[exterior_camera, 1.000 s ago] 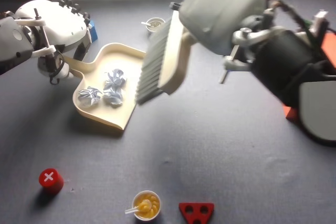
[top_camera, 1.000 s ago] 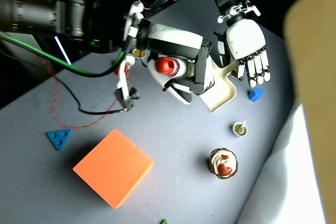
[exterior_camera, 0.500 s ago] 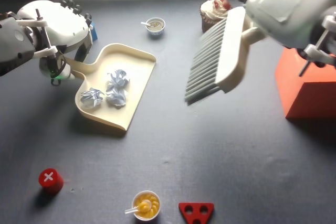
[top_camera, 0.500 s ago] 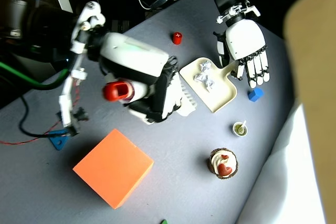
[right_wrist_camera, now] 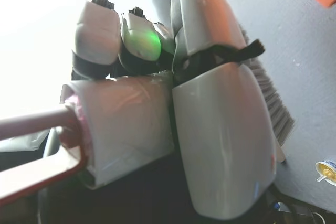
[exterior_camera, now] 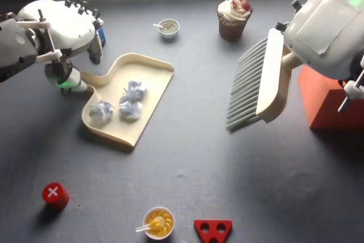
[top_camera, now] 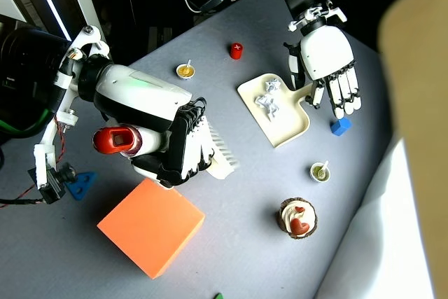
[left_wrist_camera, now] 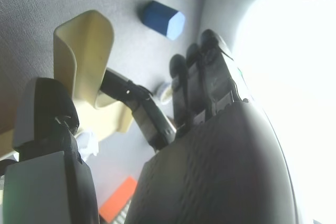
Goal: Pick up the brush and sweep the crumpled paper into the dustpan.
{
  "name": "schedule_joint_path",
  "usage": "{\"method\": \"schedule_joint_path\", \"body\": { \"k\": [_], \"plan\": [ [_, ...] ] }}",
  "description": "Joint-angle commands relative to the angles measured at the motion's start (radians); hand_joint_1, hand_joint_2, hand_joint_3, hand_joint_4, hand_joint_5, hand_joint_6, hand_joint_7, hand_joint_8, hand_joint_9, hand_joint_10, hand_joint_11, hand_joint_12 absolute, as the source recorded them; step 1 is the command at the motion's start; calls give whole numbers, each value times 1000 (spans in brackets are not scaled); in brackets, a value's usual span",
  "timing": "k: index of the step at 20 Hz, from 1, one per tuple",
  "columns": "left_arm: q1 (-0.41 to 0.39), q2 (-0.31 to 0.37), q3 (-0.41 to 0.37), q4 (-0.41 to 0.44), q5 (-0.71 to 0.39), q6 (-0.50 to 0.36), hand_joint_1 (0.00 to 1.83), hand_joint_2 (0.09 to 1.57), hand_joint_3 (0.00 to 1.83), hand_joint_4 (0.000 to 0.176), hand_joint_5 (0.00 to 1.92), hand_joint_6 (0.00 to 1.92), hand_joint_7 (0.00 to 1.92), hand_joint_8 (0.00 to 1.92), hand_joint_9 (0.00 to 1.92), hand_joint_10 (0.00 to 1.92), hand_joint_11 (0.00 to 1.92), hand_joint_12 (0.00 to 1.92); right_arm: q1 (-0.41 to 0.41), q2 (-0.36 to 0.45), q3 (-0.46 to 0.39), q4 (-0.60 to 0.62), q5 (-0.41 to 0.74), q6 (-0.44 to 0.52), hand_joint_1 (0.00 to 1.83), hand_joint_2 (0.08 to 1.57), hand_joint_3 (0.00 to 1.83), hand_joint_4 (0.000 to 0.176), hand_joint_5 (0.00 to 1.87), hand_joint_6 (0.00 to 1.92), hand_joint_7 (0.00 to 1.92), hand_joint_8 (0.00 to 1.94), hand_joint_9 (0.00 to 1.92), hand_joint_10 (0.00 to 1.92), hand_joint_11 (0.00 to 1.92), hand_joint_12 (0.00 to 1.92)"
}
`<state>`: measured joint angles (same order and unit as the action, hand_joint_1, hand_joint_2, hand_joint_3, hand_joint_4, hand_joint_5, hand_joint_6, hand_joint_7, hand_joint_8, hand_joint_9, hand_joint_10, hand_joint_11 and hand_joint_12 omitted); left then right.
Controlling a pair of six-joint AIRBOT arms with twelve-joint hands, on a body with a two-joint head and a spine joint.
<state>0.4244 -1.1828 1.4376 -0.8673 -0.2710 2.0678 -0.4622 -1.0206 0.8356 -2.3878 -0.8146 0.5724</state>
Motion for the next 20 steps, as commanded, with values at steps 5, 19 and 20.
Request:
{"method": "schedule_joint_path", "body": {
  "k": [5, 19, 20],
  "plan": [
    [-11, 6, 3, 21, -92, 6, 975, 1018, 0, 129, 801, 0, 220, 6, 173, 7, 166, 19, 6, -5, 3, -84, -102, -11, 1303, 1147, 0, 0, 876, 1573, 982, 1941, 1132, 1921, 1269, 1921],
    [-47, 17, 11, 32, -85, 6, 964, 1042, 0, 123, 805, 10, 183, 4, 148, 7, 145, 17, 7, 22, -41, -62, -53, -28, 481, 719, 1, 0, 284, 31, 441, 34, 511, 33, 378, 504],
    [-55, 18, 12, 33, -83, 6, 961, 1041, 0, 126, 805, 9, 185, 4, 146, 5, 154, 20, 9, 27, -54, -49, -48, -28, 467, 715, 0, 0, 252, 6, 400, 7, 470, 13, 431, 291]
  ]
}}
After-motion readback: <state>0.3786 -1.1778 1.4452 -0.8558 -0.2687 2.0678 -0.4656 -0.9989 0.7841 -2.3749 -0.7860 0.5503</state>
